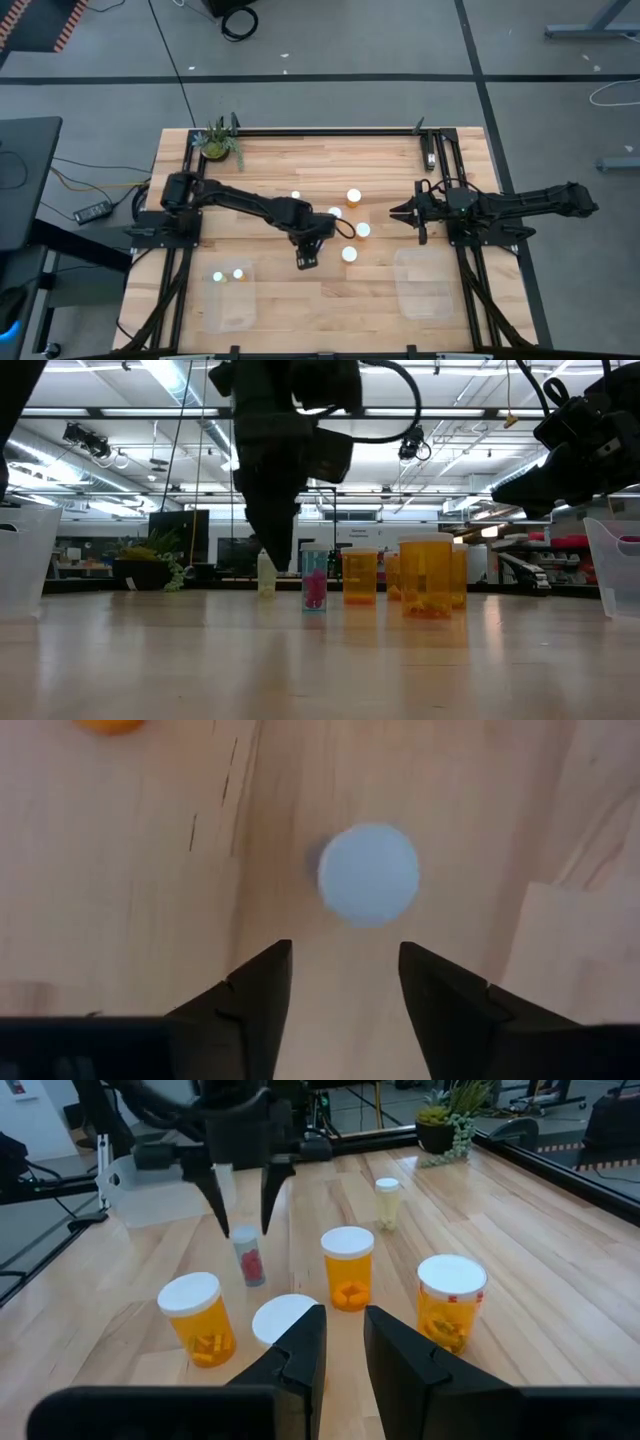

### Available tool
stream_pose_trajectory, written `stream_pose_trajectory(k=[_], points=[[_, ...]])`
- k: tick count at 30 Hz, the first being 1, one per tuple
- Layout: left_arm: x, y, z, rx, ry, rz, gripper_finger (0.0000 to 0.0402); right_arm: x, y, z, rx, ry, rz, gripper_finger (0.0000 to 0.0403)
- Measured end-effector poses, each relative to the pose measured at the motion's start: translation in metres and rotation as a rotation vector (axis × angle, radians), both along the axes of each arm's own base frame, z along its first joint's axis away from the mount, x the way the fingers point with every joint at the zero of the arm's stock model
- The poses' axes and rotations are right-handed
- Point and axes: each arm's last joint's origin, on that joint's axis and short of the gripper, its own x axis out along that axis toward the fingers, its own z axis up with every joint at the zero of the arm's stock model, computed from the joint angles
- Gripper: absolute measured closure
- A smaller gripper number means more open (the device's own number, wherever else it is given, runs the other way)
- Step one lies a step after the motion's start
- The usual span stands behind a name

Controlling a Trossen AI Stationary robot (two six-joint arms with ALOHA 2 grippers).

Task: Pick and place medicine bottles into bin by pill shape (circle, oval)
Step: Put the small blue pill bottle into the left transparent bin

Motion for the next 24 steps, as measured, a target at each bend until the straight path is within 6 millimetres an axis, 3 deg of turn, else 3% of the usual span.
stream_pose_trajectory(k=[11, 24], points=[[0.024, -0.003, -0.003, 0.03, 0.005, -0.104, 0.0141, 0.0, 0.0, 0.0, 0.0, 0.003, 0.0, 0.0324], [0.027, -0.002, -0.002, 0.036, -0.025, -0.124, 0.019, 0.0, 0.0, 0.0, 0.0, 0.003, 0.0, 0.0324]])
